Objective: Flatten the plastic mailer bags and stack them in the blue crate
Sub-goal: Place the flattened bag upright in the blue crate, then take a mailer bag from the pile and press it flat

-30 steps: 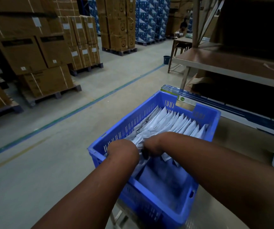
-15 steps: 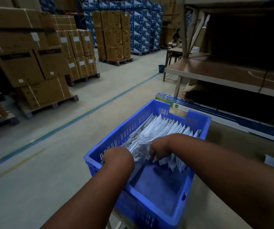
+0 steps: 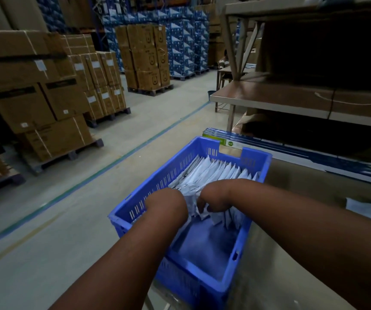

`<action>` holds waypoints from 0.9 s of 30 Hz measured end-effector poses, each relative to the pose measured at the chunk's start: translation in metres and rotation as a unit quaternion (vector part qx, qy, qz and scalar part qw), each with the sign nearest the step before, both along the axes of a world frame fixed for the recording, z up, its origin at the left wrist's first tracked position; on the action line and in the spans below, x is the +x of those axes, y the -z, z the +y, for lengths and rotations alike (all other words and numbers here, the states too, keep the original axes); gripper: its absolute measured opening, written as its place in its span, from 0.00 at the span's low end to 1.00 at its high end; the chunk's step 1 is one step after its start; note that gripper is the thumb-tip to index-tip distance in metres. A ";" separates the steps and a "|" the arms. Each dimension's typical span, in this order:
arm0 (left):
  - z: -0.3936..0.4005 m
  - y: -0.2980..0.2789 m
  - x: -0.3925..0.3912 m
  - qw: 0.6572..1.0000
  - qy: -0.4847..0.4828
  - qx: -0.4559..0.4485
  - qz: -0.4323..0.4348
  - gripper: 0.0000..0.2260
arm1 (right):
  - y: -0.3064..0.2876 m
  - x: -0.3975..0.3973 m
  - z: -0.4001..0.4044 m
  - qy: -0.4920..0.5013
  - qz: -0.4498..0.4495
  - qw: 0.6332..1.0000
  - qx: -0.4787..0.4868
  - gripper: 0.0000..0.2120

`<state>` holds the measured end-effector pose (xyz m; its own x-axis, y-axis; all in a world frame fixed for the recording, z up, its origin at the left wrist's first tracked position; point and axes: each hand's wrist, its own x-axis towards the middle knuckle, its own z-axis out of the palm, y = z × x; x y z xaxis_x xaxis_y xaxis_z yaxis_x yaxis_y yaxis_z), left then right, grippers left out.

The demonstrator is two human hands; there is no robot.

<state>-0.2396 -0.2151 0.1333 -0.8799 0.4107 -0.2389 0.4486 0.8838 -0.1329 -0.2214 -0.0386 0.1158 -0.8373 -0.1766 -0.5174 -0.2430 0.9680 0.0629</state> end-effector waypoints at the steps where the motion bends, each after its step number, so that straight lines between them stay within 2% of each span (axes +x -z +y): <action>1: 0.007 -0.007 0.004 1.000 0.011 0.012 0.010 0.23 | -0.007 0.007 0.003 0.003 0.011 1.000 -0.004 0.19; 9: 0.087 -0.048 0.059 0.980 0.172 0.072 0.064 0.13 | -0.064 0.094 0.063 0.069 0.115 0.990 -0.044 0.17; 15: 0.171 -0.059 0.137 0.957 0.261 0.081 0.098 0.16 | -0.075 0.193 0.126 0.157 0.153 0.976 -0.005 0.07; 17: 0.198 -0.058 0.165 0.947 0.295 0.081 0.095 0.14 | -0.072 0.231 0.146 0.191 0.150 0.970 0.002 0.10; 20: 0.235 -0.049 0.204 0.931 0.348 0.076 0.073 0.13 | -0.067 0.290 0.173 0.252 0.143 0.956 -0.044 0.17; 22: 0.259 -0.038 0.229 0.913 0.399 0.070 0.048 0.16 | -0.052 0.331 0.195 0.298 0.157 0.940 -0.050 0.19; 25: 0.286 -0.008 0.263 0.873 0.485 0.049 0.024 0.30 | -0.010 0.389 0.222 0.366 0.202 0.908 -0.026 0.20; 27: 0.302 0.021 0.282 0.862 0.506 0.038 0.027 0.36 | 0.027 0.428 0.233 0.417 0.216 0.883 -0.002 0.24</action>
<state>0.0426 0.0866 0.1126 -0.0721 0.9864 -0.1476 0.9893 0.0519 -0.1363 0.2070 0.1943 0.0891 -0.7963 0.5932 -0.1182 0.5999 0.7996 -0.0282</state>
